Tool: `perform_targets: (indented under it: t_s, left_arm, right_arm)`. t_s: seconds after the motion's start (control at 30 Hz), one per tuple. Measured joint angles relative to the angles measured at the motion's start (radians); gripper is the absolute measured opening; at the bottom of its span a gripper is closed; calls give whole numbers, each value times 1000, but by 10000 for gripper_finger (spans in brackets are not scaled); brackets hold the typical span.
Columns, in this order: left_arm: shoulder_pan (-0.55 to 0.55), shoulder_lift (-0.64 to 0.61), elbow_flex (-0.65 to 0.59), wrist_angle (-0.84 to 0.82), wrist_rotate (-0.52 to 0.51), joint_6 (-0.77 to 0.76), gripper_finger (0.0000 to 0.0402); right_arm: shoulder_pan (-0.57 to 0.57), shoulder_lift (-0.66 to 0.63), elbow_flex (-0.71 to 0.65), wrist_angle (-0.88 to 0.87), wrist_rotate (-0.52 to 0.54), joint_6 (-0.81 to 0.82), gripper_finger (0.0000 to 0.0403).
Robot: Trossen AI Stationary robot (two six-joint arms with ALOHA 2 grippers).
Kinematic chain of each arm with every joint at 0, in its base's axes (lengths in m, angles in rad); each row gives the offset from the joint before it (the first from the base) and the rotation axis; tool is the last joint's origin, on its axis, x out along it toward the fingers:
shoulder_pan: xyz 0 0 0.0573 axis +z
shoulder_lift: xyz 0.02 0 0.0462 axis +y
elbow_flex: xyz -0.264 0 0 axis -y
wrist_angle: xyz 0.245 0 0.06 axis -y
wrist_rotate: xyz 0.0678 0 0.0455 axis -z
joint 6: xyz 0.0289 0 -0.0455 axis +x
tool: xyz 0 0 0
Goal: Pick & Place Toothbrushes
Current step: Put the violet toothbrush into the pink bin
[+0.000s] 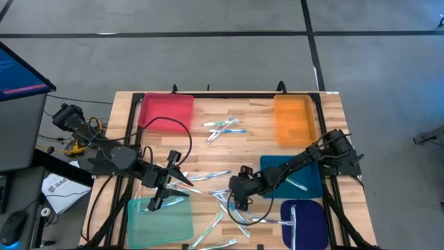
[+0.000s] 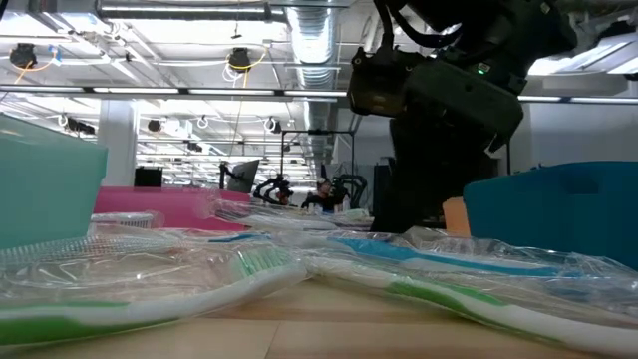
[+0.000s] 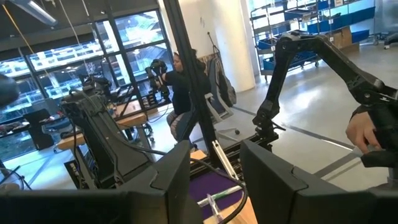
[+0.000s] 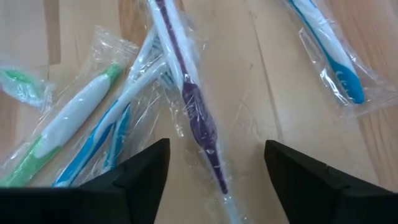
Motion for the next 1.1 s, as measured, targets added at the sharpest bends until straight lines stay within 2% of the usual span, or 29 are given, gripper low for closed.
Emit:
perform_targets:
  t_s: [0.17,0.43,0.5,0.57,0.7,0.83,0.93,1.03,1.1]
  left_arm:
    - [0,0,0,3,0,0,136]
    - [0,0,0,3,0,0,136]
    - [0,0,0,3,-1,0,136]
    - [0,0,0,3,-1,0,136]
    - [0,0,0,3,-1,0,136]
    - [0,0,0,0,-5,0,136]
    - [0,0,0,-2,-5,1,136]
    - [0,0,0,-2,-4,1,136]
    - [0,0,0,-2,-4,1,136]
  right_arm:
    - [-1,0,0,0,0,0,183]
    - [-7,0,0,0,-16,-34,25]
    - [-13,0,0,1,-23,-36,18]
    - [-19,0,0,4,-21,-30,31]
    - [-28,-4,2,6,57,-28,52]
    - [-27,-39,11,3,133,-29,19]
    - [-26,-78,14,10,169,-29,18]
    - [-14,-121,13,7,253,-19,33]
    - [-1,-152,13,-4,346,4,30]
